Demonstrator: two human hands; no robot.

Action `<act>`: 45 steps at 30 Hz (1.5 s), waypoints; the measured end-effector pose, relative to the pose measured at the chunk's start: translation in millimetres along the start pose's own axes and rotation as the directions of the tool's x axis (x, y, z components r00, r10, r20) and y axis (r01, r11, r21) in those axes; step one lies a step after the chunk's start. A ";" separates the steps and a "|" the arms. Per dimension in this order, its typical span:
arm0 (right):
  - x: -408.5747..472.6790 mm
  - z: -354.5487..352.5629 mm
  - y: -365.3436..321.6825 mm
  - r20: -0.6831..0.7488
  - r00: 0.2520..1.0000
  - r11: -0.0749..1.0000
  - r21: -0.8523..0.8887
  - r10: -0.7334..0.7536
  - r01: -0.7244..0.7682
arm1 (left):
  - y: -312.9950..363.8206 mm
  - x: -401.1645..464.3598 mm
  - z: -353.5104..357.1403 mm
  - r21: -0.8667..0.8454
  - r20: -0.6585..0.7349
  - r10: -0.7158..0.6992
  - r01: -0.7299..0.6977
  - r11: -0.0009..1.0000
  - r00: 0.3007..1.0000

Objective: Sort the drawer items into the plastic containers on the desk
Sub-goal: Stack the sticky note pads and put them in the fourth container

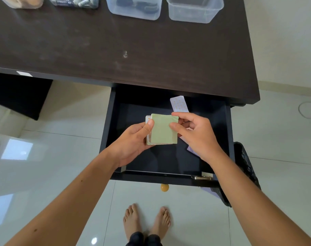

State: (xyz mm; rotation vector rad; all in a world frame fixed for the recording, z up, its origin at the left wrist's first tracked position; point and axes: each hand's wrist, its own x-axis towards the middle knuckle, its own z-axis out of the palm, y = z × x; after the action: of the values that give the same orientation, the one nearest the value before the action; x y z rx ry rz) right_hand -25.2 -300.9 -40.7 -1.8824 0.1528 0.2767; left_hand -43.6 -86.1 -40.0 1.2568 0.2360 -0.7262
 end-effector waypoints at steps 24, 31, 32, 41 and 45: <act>12.2 -24.1 55.2 -0.095 0.989 0.849 -0.507 0.116 -0.149 | -17.3 13.6 -22.6 -0.098 -0.153 -0.013 -0.002 0.995 0.988; 6.1 -33.3 42.0 -0.131 0.984 0.945 -0.290 0.118 -0.152 | -15.2 12.1 -22.0 -0.171 -0.187 -0.051 0.019 0.985 0.981; 5.7 -36.0 39.5 -0.127 0.984 0.955 -0.251 0.127 -0.155 | -15.0 12.1 -22.7 -0.165 -0.194 -0.054 0.021 0.986 0.979; 0.7 -44.3 5.9 0.031 0.997 0.991 0.106 0.074 -0.077 | -7.2 9.3 -19.5 -0.170 -0.230 -0.048 0.008 0.985 0.972; 2.2 -30.0 -3.3 0.112 0.992 0.995 0.071 0.056 -0.064 | -2.9 7.5 -14.5 -0.218 -0.196 -0.061 0.017 0.976 0.979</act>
State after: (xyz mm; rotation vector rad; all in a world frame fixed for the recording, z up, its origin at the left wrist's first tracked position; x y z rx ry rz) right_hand -18.8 -328.2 -29.1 -1.7857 0.1433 0.4095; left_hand -36.6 -75.9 -51.0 1.1202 0.4945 -0.5889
